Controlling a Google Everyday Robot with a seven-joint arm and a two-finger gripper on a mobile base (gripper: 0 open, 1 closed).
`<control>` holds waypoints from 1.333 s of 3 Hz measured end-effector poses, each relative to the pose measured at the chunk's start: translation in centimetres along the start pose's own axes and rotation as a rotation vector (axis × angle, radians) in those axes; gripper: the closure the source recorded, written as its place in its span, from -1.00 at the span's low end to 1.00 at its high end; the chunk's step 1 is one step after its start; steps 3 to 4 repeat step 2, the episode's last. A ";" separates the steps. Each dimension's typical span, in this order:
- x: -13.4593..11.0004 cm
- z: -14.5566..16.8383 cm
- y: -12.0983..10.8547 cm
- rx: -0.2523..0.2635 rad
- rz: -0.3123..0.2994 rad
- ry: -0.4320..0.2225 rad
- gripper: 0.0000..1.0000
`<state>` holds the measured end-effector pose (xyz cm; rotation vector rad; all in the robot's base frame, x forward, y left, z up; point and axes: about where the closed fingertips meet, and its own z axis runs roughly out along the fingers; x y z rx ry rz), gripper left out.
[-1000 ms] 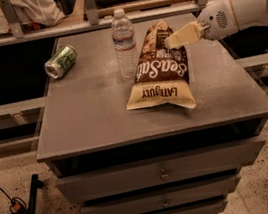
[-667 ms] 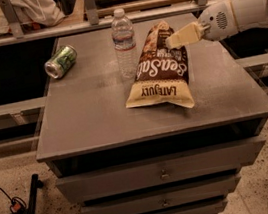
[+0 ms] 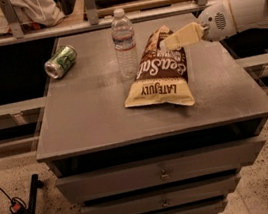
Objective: Move brown chip bag near water bottle
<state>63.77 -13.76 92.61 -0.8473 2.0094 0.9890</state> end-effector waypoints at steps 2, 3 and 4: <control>0.0 0.3 0.1 -0.005 0.000 0.002 -1.00; 0.0 0.3 0.1 -0.005 0.000 0.002 -1.00; 0.0 0.3 0.1 -0.005 0.000 0.002 -1.00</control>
Offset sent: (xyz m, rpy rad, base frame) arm 0.0003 0.0023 -0.0008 0.0007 0.0015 0.0038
